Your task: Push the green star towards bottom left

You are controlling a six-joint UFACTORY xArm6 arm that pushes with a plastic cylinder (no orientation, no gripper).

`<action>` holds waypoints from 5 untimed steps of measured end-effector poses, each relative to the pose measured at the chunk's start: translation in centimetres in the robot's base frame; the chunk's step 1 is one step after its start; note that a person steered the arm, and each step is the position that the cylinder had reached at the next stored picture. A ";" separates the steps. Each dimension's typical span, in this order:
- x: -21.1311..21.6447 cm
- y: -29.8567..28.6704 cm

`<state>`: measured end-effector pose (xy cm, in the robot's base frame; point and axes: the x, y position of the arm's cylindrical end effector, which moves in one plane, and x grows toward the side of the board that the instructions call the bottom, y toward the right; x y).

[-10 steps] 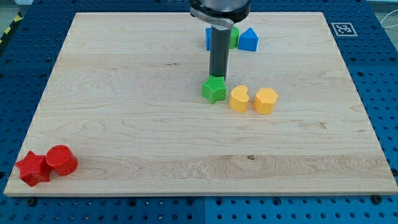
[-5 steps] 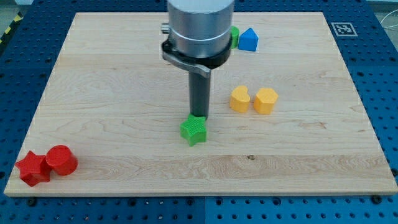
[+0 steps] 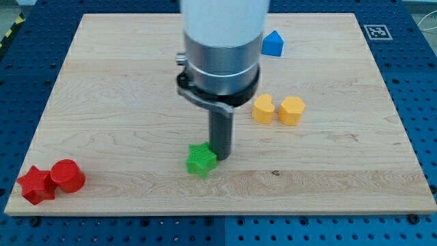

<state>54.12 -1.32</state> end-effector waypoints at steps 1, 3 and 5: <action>0.6 -2.6; 3.2 -4.0; 5.7 -2.9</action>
